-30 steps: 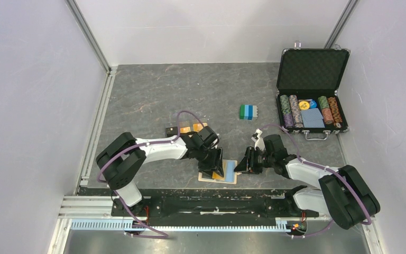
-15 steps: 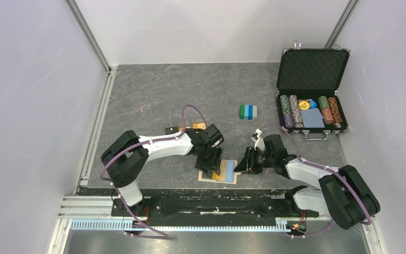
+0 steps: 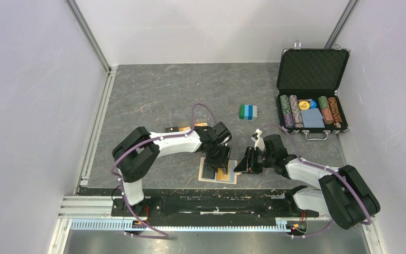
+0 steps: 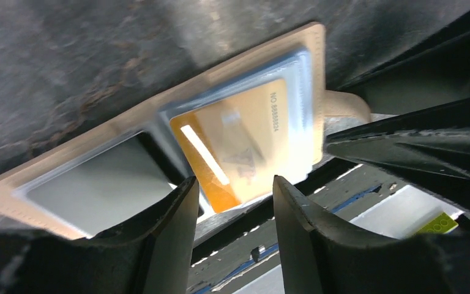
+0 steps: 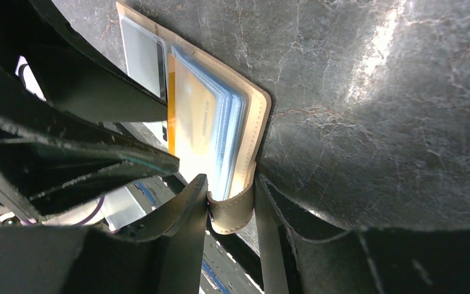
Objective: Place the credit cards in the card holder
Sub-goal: Insert the credit card into the card holder.
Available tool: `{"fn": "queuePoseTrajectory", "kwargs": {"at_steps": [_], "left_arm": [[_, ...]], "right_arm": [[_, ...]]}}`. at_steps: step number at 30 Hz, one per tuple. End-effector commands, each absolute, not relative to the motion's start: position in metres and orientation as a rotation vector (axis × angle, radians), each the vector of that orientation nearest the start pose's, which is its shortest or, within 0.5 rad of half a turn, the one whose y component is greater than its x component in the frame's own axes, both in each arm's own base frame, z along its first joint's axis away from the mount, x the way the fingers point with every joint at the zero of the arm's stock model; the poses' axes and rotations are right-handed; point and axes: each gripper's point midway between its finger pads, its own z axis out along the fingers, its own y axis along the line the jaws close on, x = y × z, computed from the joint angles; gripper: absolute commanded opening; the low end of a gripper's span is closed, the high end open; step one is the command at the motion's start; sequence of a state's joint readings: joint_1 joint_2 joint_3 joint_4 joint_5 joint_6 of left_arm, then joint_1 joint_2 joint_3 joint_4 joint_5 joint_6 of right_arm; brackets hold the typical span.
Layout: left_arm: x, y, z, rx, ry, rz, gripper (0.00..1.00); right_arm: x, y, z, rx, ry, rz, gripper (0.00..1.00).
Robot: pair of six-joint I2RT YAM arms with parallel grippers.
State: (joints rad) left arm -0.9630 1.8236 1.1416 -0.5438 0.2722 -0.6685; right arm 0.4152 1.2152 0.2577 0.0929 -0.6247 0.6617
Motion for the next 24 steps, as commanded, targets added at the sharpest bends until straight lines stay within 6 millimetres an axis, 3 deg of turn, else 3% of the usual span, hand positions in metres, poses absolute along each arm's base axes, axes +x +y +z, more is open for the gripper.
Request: {"fn": "queuePoseTrajectory", "kwargs": {"at_steps": [1, 5, 9, 17, 24], "left_arm": [[0.146, -0.379, 0.046, 0.651, 2.882, -0.862, 0.54], [0.143, -0.388, 0.053, 0.659, 2.858, -0.924, 0.53], [0.144, -0.385, 0.058, 0.653, 2.839, -0.914, 0.54], [0.157, -0.358, 0.077, 0.593, 2.776, -0.777, 0.60], [0.155, -0.326, 0.084, 0.513, 2.775, -0.789, 0.63]], "right_arm": [[0.157, 0.200, 0.017, -0.005, 2.620, 1.154, 0.36], [0.157, 0.199, 0.017, -0.006, 2.620, 1.152, 0.36], [0.157, 0.199, 0.017, -0.010, 2.620, 1.148, 0.36], [0.167, 0.199, 0.025, -0.036, 2.603, 1.113, 0.37], [0.168, 0.198, 0.028, -0.048, 2.603, 1.104, 0.40]]}}
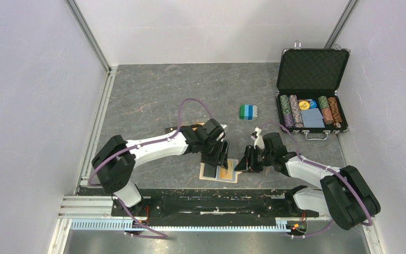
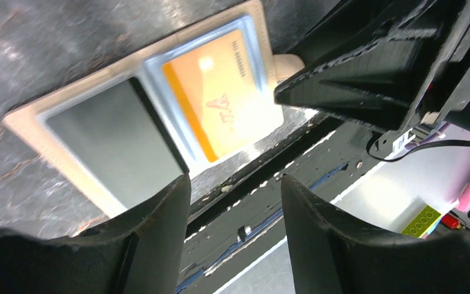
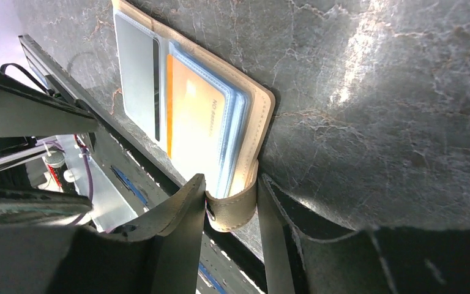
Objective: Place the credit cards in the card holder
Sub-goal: Insert the credit card into the card holder.
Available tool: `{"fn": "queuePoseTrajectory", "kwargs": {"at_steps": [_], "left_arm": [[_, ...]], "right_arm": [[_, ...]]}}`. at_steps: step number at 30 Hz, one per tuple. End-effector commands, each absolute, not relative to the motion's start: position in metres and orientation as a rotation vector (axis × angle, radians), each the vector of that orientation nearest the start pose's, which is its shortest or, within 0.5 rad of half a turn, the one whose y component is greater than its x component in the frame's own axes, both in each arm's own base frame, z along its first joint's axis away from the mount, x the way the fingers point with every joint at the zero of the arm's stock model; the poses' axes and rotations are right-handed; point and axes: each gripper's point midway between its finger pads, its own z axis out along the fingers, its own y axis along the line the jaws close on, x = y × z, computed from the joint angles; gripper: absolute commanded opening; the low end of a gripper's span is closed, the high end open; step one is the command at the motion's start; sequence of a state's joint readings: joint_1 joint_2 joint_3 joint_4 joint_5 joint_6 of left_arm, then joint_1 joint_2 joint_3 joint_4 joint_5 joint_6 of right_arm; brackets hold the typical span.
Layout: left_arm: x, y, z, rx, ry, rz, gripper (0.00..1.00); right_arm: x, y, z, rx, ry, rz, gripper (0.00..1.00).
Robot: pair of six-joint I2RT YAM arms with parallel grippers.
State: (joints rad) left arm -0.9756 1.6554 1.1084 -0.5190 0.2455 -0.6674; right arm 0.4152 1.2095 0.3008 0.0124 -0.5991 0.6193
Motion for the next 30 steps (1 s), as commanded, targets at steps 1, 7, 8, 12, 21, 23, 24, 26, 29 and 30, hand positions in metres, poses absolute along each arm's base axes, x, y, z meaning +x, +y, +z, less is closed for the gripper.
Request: {"fn": "queuePoseTrajectory", "kwargs": {"at_steps": [1, 7, 8, 12, 21, 23, 24, 26, 29, 30], "left_arm": [[0.155, -0.320, 0.083, 0.485, 2.779, -0.800, 0.63], [0.162, -0.287, 0.085, 0.287, 2.763, -0.922, 0.66], [0.164, -0.281, 0.083, 0.245, 2.767, -0.943, 0.66], [0.170, -0.262, 0.074, 0.103, 2.768, -1.017, 0.66], [0.175, -0.258, 0.048, -0.020, 2.769, -1.103, 0.66], [0.176, -0.258, 0.041, -0.031, 2.776, -1.084, 0.66], [0.177, -0.257, 0.036, -0.038, 2.789, -1.063, 0.65], [0.178, -0.257, 0.030, -0.043, 2.808, -1.034, 0.64], [0.176, -0.266, 0.027, -0.037, 2.814, -1.046, 0.64], [0.175, -0.270, 0.026, -0.028, 2.815, -1.056, 0.64]], "right_arm": [[0.169, 0.199, 0.029, -0.051, 2.600, 1.104, 0.41], [0.169, 0.198, 0.030, -0.063, 2.599, 1.096, 0.44], [0.169, 0.198, 0.029, -0.064, 2.601, 1.097, 0.44], [0.168, 0.198, 0.028, -0.066, 2.604, 1.096, 0.44], [0.166, 0.196, 0.025, -0.065, 2.613, 1.088, 0.44], [0.165, 0.196, 0.025, -0.065, 2.614, 1.088, 0.44], [0.166, 0.197, 0.025, -0.066, 2.612, 1.090, 0.44], [0.166, 0.196, 0.025, -0.064, 2.613, 1.086, 0.44], [0.165, 0.196, 0.024, -0.063, 2.615, 1.084, 0.44], [0.165, 0.196, 0.024, -0.063, 2.615, 1.085, 0.44]]}}
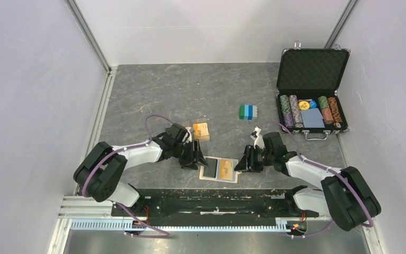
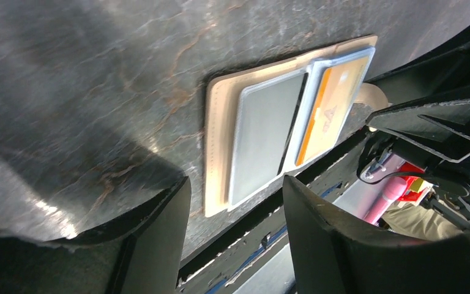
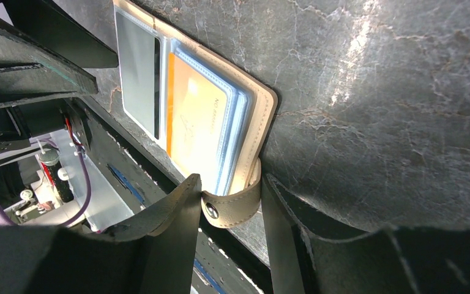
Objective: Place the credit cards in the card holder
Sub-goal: Insert the credit card into the card holder, then close the card holder at the center of the board.
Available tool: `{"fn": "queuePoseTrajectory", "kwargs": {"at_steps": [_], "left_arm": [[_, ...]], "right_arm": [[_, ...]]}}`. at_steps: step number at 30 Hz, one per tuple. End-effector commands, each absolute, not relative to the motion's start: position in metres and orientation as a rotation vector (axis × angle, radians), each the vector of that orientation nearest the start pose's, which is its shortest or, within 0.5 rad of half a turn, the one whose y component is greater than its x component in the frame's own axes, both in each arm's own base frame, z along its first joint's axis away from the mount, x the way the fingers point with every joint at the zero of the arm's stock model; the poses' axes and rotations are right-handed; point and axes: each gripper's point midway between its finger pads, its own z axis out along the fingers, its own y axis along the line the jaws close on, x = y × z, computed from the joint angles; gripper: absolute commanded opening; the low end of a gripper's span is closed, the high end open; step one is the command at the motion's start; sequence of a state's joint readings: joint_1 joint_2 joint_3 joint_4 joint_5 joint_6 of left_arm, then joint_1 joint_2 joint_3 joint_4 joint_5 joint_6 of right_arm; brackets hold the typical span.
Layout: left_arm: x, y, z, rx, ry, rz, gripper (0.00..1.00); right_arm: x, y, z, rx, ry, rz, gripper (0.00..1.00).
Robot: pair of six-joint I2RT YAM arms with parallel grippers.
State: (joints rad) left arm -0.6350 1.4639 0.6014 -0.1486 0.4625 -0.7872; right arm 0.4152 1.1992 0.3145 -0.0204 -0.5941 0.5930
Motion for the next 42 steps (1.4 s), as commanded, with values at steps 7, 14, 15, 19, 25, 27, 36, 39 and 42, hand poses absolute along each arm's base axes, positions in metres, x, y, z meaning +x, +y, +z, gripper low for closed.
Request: {"fn": "queuePoseTrajectory", "kwargs": {"at_steps": [7, 14, 15, 19, 25, 27, 36, 39, 42], "left_arm": [[0.177, -0.291, 0.045, 0.024, 2.749, -1.153, 0.62], [0.180, -0.300, 0.073, 0.055, 2.669, -1.247, 0.59], [0.181, -0.301, 0.076, 0.057, 2.660, -1.255, 0.59], [0.181, -0.305, 0.090, 0.067, 2.626, -1.291, 0.58], [0.178, -0.315, 0.098, 0.096, 2.599, -1.350, 0.58], [0.176, -0.321, 0.099, 0.109, 2.596, -1.373, 0.58], [0.166, -0.367, 0.105, 0.234, 2.592, -1.472, 0.58], [0.163, -0.378, 0.103, 0.269, 2.602, -1.487, 0.58], [0.159, -0.387, 0.098, 0.300, 2.626, -1.504, 0.58]], "right_arm": [[0.165, 0.196, 0.023, -0.061, 2.619, 1.084, 0.44], [0.166, 0.196, 0.024, -0.060, 2.616, 1.085, 0.44], [0.166, 0.196, 0.024, -0.061, 2.615, 1.085, 0.44], [0.166, 0.196, 0.024, -0.062, 2.616, 1.085, 0.44], [0.166, 0.196, 0.024, -0.062, 2.617, 1.086, 0.44], [0.166, 0.196, 0.024, -0.063, 2.615, 1.086, 0.44], [0.165, 0.196, 0.025, -0.064, 2.612, 1.086, 0.44], [0.166, 0.195, 0.026, -0.068, 2.611, 1.075, 0.44], [0.166, 0.193, 0.025, -0.075, 2.616, 1.060, 0.47]]}}
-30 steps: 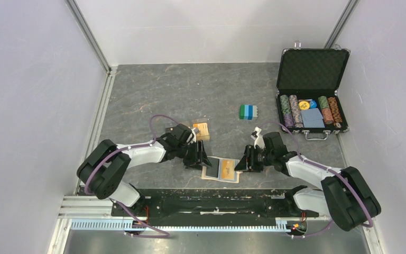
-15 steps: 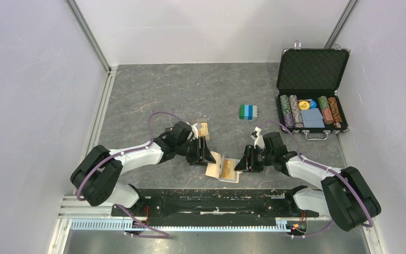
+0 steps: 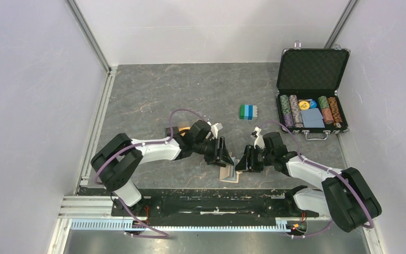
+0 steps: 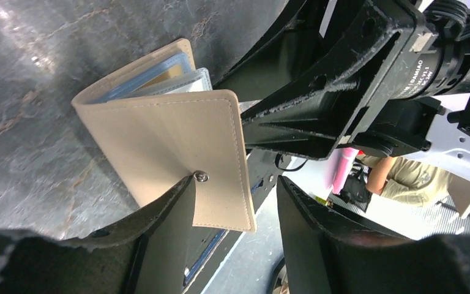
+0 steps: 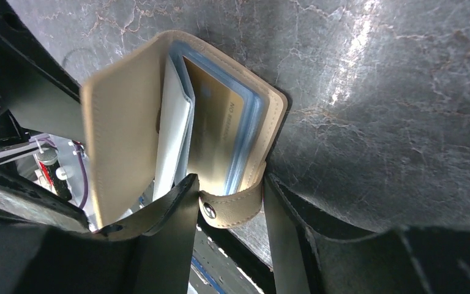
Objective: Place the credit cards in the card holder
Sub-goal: Close the card holder at the center of the board.
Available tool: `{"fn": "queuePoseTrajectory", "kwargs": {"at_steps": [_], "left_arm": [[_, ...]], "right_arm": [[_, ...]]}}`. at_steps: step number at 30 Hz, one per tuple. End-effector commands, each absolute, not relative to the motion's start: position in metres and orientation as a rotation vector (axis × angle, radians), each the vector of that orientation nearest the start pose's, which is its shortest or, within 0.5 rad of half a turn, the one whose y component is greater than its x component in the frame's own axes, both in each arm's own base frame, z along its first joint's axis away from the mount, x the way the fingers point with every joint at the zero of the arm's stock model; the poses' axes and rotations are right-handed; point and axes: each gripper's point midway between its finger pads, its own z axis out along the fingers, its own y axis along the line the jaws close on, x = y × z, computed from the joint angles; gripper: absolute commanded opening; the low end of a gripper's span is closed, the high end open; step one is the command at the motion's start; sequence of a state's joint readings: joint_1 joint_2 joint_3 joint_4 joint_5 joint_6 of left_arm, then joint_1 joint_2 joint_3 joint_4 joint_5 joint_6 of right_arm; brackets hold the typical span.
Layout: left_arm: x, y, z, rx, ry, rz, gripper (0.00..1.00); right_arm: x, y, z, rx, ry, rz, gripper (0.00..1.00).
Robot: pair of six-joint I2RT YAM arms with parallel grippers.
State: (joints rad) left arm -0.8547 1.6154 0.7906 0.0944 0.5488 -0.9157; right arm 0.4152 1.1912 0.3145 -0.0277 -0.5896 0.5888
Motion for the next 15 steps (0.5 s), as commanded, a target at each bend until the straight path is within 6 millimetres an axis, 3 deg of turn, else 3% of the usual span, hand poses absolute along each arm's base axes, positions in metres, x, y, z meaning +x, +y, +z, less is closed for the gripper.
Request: {"fn": "queuePoseTrajectory", "kwargs": {"at_steps": [1, 7, 15], "left_arm": [[0.158, -0.389, 0.098, 0.309, 2.627, -1.508, 0.58], [0.157, -0.396, 0.083, 0.317, 2.678, -1.486, 0.57], [0.159, -0.389, 0.053, 0.296, 2.788, -1.353, 0.48]], "right_arm": [[0.166, 0.193, 0.024, -0.076, 2.619, 1.054, 0.47], [0.166, 0.184, 0.020, -0.108, 2.636, 0.975, 0.50], [0.170, 0.158, 0.015, -0.169, 2.698, 0.730, 0.47]]}}
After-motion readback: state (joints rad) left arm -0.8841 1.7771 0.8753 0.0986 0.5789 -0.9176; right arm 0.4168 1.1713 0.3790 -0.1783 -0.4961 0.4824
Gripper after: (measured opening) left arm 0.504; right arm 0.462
